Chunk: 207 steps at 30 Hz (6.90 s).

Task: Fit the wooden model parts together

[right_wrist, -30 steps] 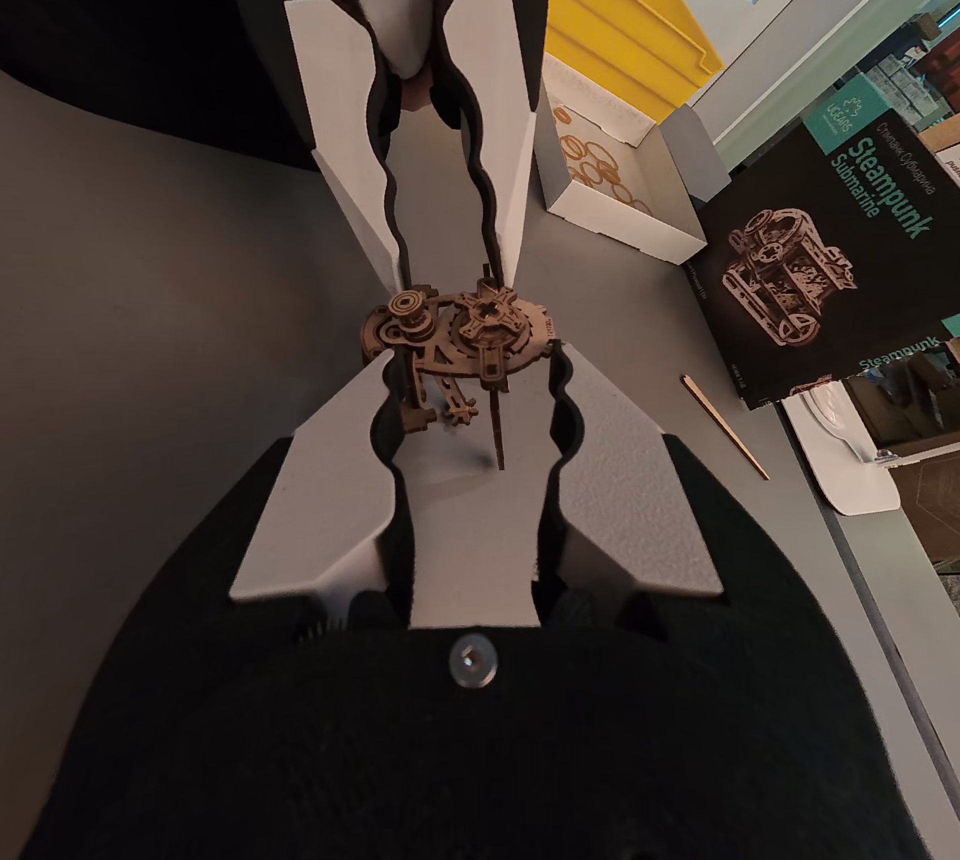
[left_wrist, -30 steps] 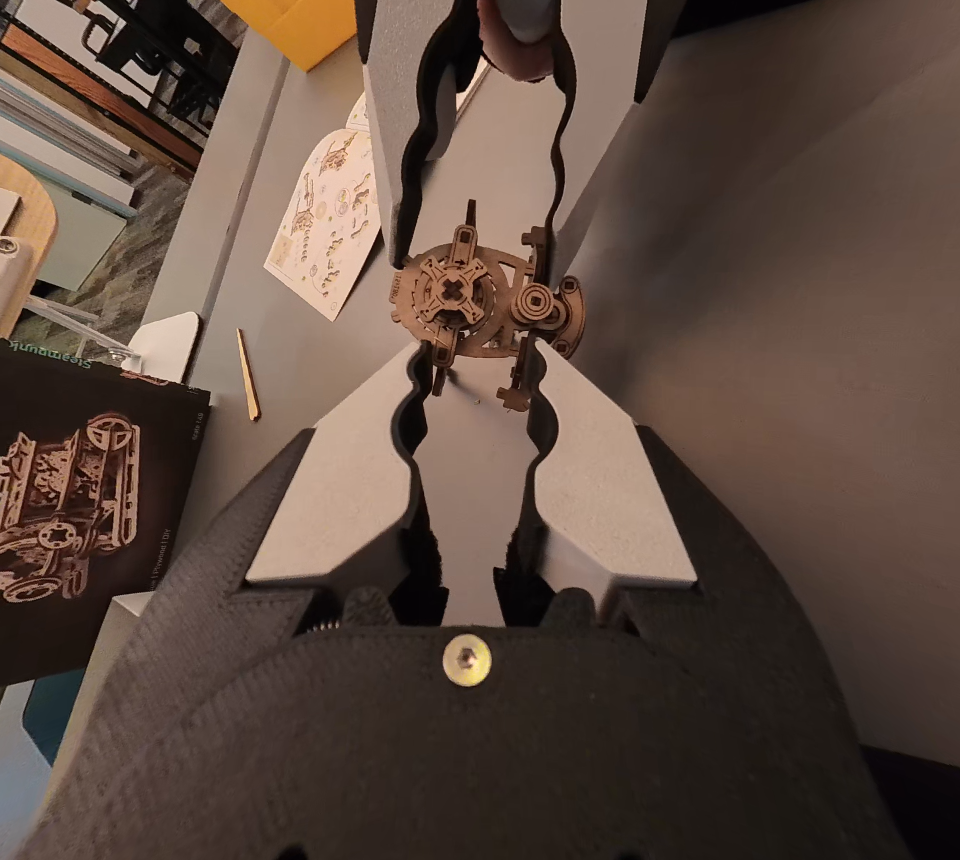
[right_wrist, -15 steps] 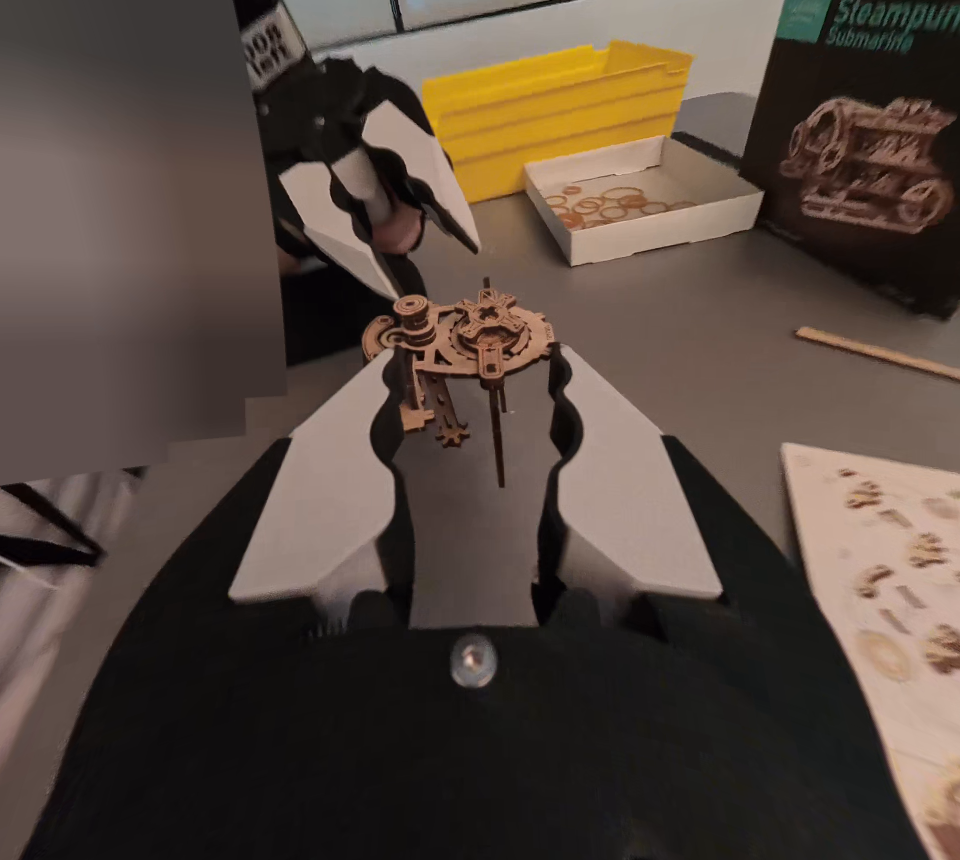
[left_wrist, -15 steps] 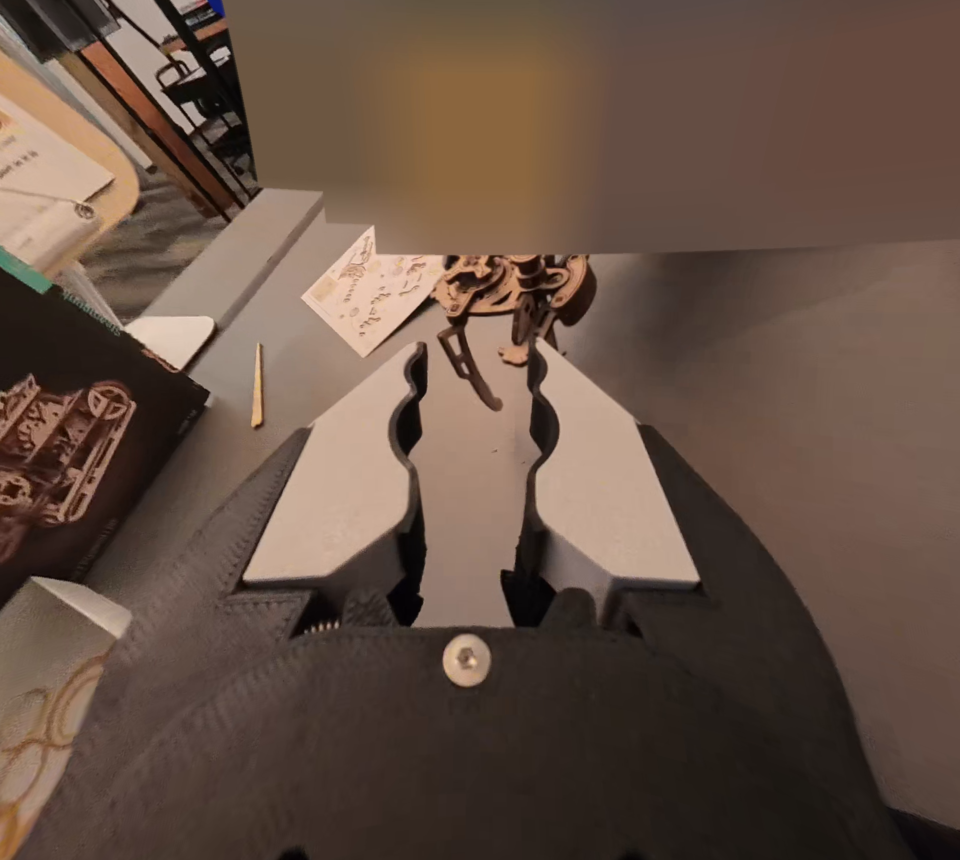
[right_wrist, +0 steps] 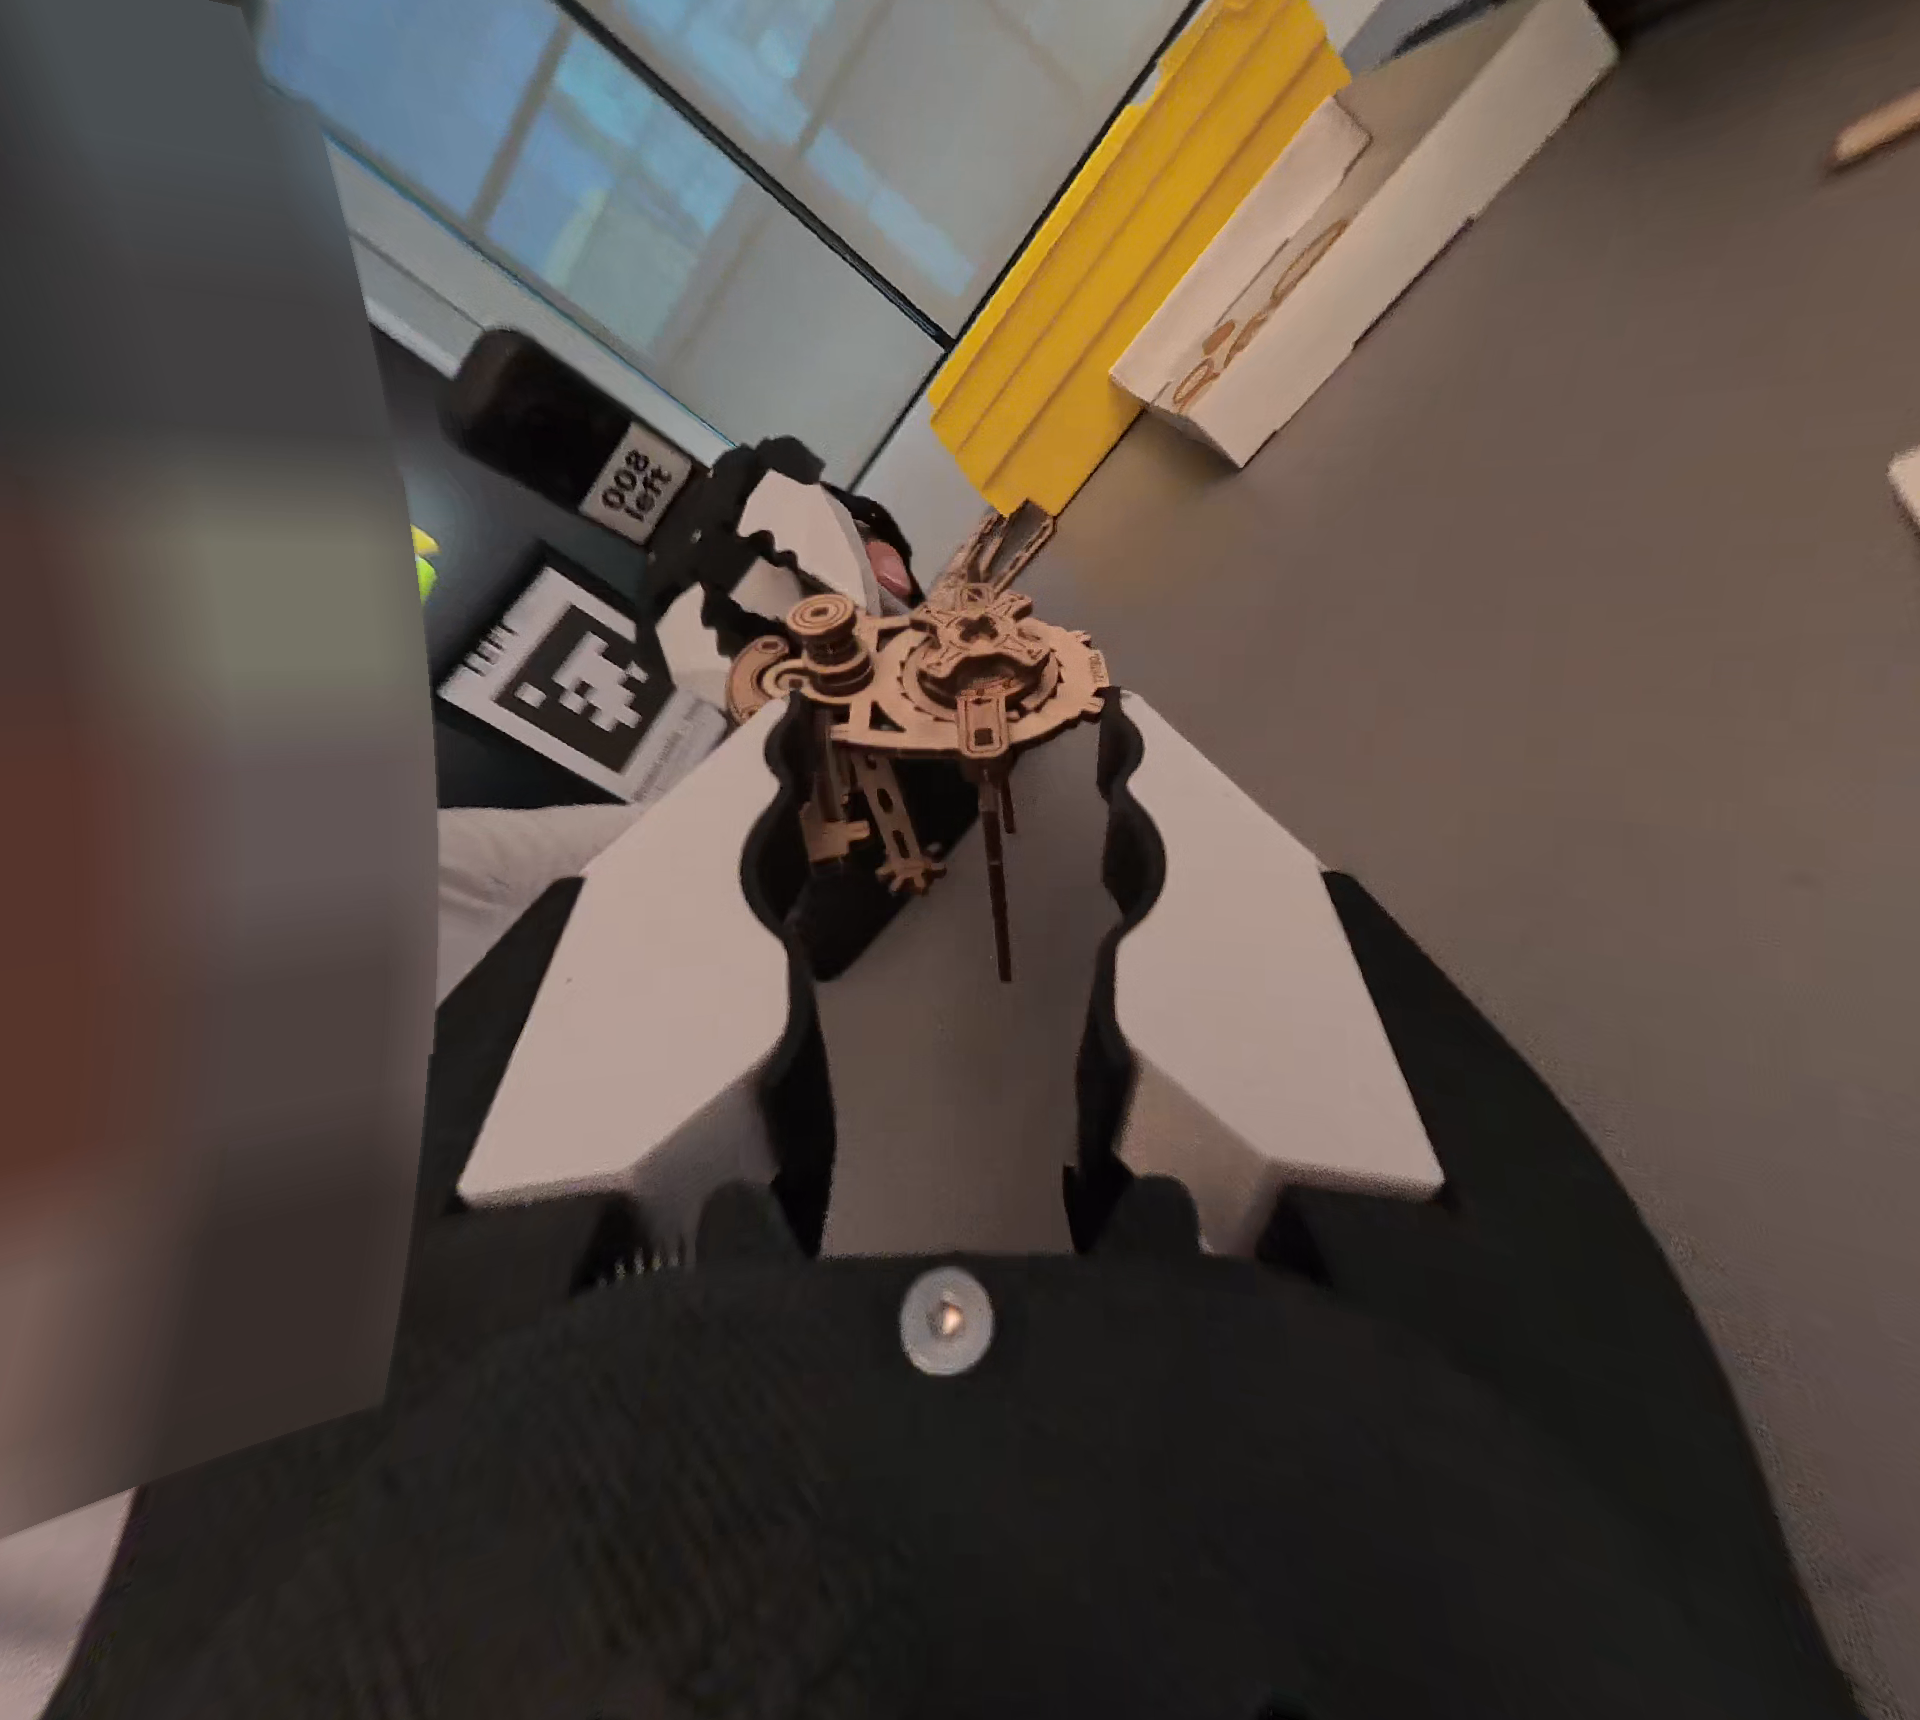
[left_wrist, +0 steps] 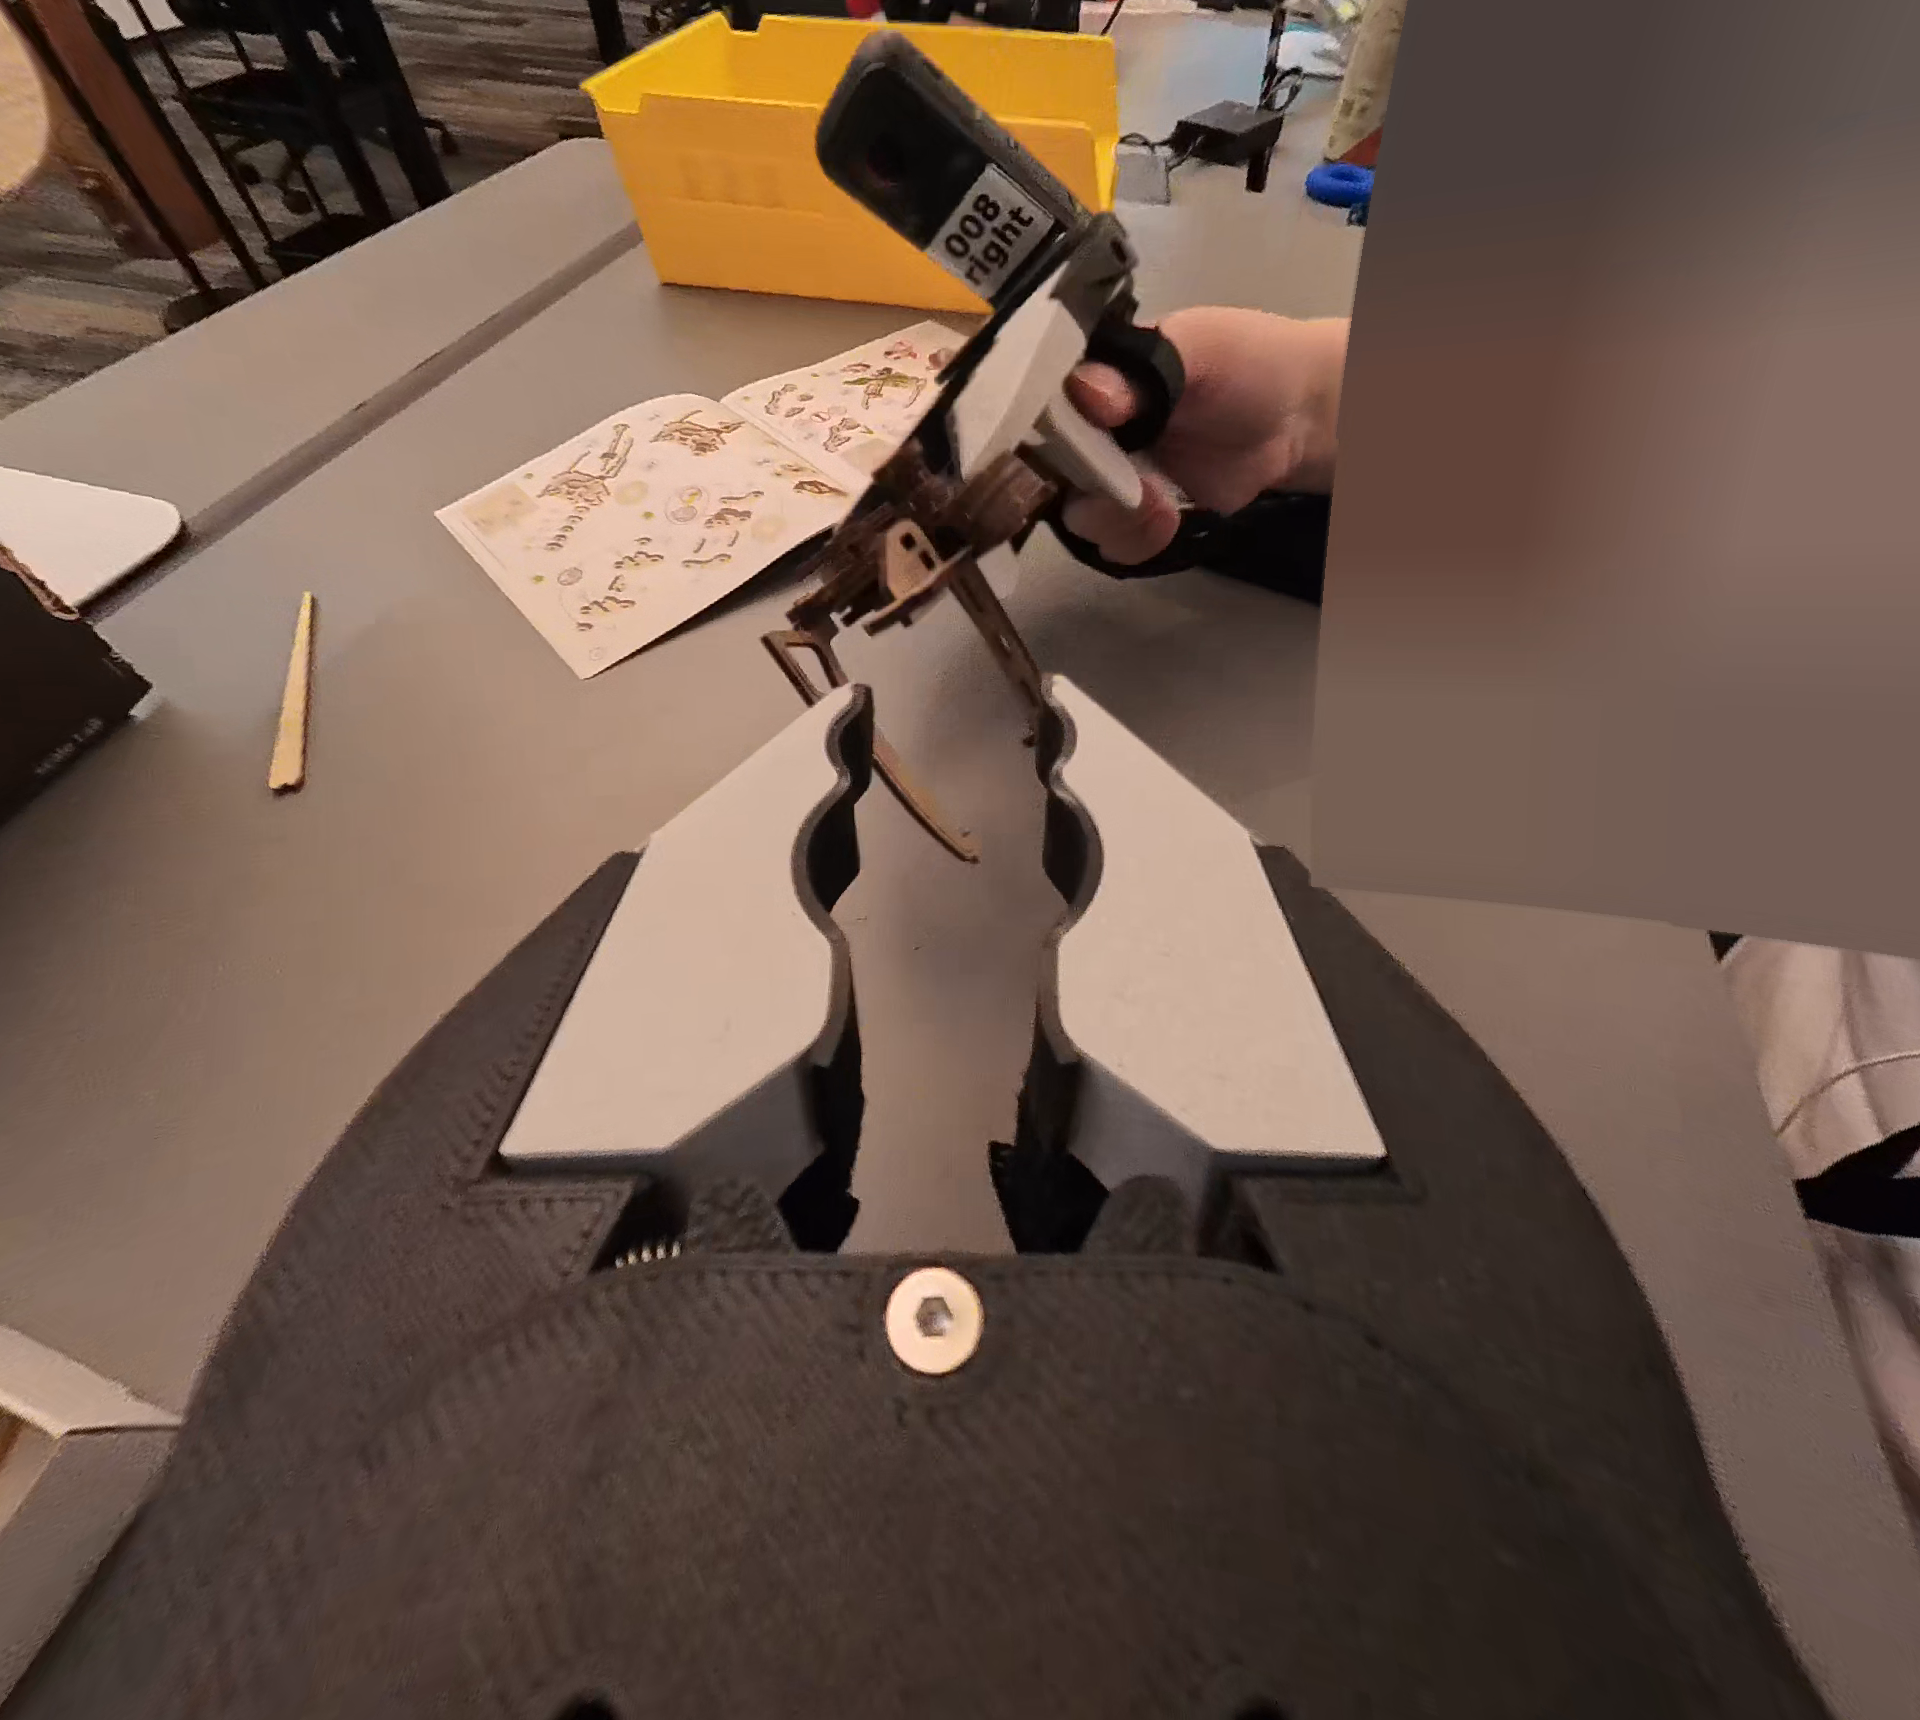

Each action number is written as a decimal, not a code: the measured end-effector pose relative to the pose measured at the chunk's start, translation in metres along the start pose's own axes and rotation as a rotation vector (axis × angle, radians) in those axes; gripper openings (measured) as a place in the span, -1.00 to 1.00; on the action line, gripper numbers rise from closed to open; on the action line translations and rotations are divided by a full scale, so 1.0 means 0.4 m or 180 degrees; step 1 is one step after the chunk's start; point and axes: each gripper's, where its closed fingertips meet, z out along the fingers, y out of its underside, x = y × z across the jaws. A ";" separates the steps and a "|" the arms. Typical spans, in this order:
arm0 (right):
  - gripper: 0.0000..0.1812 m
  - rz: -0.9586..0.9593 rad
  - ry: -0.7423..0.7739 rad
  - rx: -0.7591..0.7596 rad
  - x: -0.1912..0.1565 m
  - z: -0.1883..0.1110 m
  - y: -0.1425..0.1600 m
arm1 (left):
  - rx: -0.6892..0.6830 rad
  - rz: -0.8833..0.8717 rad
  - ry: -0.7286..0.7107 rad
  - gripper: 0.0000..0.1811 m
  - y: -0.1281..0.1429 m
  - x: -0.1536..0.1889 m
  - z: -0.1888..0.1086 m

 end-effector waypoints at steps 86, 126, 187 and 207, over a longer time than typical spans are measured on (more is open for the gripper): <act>-0.86 -0.1561 0.0866 -0.1123 0.108 -0.012 0.076 | -0.1205 0.0338 -0.0259 -0.46 0.202 -0.043 0.064; -0.74 -0.2982 -0.0093 0.0044 -0.393 -0.038 -0.308 | 0.1137 0.0432 0.0727 -0.82 -0.331 -0.019 -0.077; -0.76 -0.5134 0.1365 -0.0916 -0.426 0.055 -0.186 | 0.0769 0.2772 -0.0649 -0.83 -0.354 0.041 -0.068; -0.79 -0.3852 -0.0132 -0.0357 -0.440 0.094 -0.186 | 0.1721 0.1100 0.0478 -0.82 -0.419 0.072 -0.102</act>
